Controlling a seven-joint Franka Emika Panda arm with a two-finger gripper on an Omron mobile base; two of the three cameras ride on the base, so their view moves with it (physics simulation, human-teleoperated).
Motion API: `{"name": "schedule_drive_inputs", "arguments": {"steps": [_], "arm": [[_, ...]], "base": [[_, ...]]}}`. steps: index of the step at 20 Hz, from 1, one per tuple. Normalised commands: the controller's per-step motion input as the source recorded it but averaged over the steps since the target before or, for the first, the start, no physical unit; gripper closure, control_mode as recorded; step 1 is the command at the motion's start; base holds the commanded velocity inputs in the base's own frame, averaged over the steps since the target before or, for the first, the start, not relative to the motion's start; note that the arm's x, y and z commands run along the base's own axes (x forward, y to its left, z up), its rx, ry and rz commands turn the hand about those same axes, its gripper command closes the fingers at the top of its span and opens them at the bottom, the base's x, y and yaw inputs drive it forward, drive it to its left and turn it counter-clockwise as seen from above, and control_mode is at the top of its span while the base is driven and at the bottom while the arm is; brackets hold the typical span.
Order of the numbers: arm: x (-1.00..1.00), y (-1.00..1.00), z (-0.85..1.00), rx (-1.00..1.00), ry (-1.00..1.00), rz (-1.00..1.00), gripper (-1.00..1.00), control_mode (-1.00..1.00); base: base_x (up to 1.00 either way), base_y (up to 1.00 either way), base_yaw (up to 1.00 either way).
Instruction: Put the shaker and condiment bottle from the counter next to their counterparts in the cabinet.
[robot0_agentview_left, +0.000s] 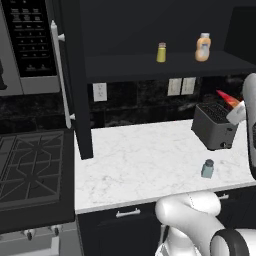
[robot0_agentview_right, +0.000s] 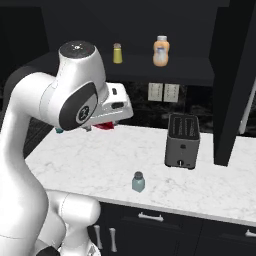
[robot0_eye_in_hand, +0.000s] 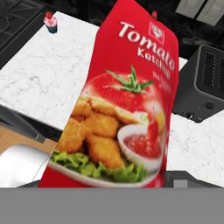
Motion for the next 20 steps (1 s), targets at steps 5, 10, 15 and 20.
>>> {"name": "schedule_drive_inputs", "arguments": {"steps": [5, 10, 15, 20], "arm": [[0.01, -0.15, 0.43, 0.0, 0.0, -0.03, 1.0, -1.0], [0.33, 0.0, 0.0, 0.0, -0.03, -0.07, 1.0, -1.0], [0.15, -0.22, 0.22, 0.0, -0.04, -0.06, 1.0, -1.0], [0.0, -0.3, 0.33, 0.0, -0.08, -0.04, 1.0, -1.0]], "base": [[0.0, 0.0, 0.0], [0.0, 0.0, 0.0], [0.0, 0.0, 0.0], [0.0, 0.0, 0.0]]}}
